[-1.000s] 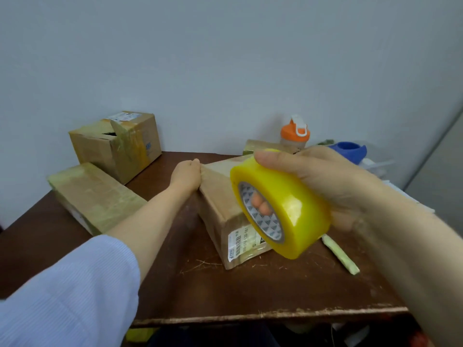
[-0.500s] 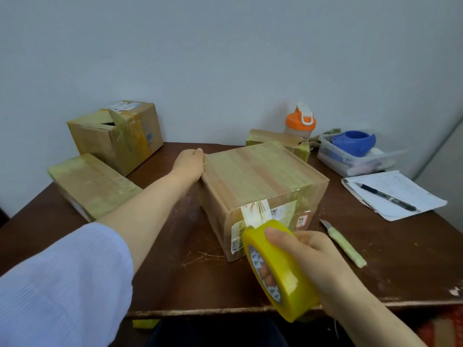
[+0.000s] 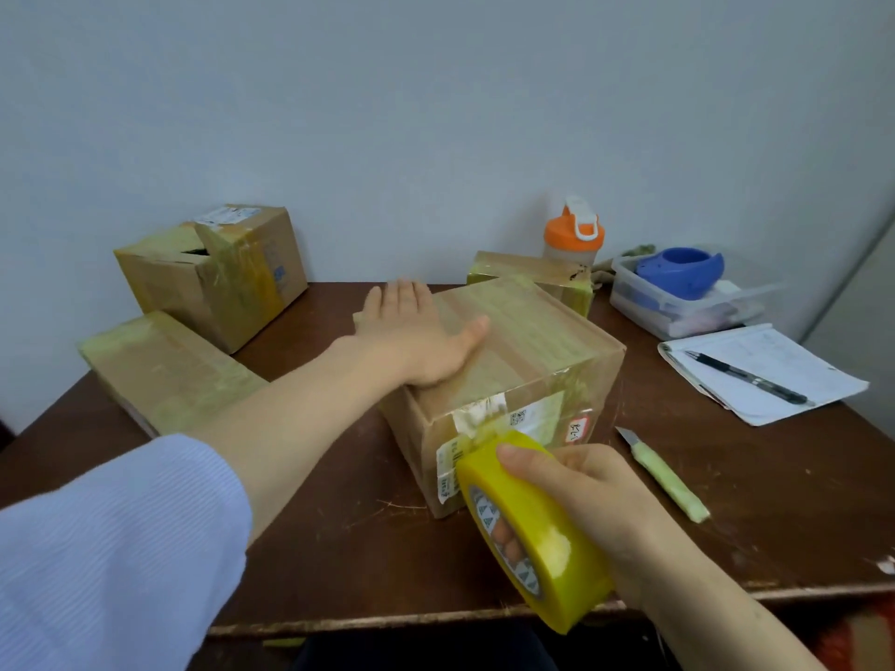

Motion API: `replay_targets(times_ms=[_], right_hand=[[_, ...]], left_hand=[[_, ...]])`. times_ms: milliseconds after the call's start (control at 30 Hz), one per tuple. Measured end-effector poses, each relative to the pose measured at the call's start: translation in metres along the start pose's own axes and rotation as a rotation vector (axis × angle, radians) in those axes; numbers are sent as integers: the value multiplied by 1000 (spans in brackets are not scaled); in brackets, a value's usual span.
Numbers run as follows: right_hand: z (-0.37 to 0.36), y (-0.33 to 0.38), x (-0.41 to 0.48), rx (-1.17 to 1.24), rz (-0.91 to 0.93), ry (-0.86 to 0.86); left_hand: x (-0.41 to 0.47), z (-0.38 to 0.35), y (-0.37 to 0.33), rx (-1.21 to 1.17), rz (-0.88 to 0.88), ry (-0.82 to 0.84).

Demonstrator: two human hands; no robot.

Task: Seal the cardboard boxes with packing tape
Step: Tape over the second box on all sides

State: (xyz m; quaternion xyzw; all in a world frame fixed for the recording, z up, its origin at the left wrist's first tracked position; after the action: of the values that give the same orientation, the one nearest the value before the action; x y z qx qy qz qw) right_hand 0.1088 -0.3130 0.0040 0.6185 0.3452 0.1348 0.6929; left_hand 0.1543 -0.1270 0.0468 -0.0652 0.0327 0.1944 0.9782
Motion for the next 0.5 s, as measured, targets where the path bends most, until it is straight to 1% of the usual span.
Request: replay_targets(times_ms=[33,100,167,233,267,300,333,400,433,500], right_hand=[[0,0,1,2,-5,2],[1,-1,3,10,-15,-2],[2,-1,5,15,-10,-8],[1,-1,4,20,-10,-4],[1,-1,3,29,-16,-2],[1,-1,2,36,-21,0],[2,-1,1,40,-27,3],[2,-2,-1,46,-42,12],[2,-2,-2,53,-46,17],[1,1,-5,70,-54,33]], left_hand=[[-11,-8,-11,12,-45,6],[-31,-21,-31,38,-138,-34],[-37,-21,-36,26,-152,-49],[-35,-16,-30,-10,-175,45],[-31,-11,-25,-82,-186,106],[-26,-3,-17,-177,-188,111],[-18,8,-4,-250,-171,42],[-2,24,30,-257,-57,-175],[5,23,47,-295,-2,-197],[12,4,65,-594,78,-75]])
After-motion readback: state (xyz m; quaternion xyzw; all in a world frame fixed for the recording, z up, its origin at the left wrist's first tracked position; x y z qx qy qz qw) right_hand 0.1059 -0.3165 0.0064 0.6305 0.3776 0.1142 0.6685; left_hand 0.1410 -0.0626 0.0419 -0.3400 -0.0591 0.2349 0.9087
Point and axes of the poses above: each hand's wrist, its own x-axis towards the middle knuckle, its own z-axis out of the back of the hand, y = z × x, the point moved 5 cm from there along x, towards the middle knuckle
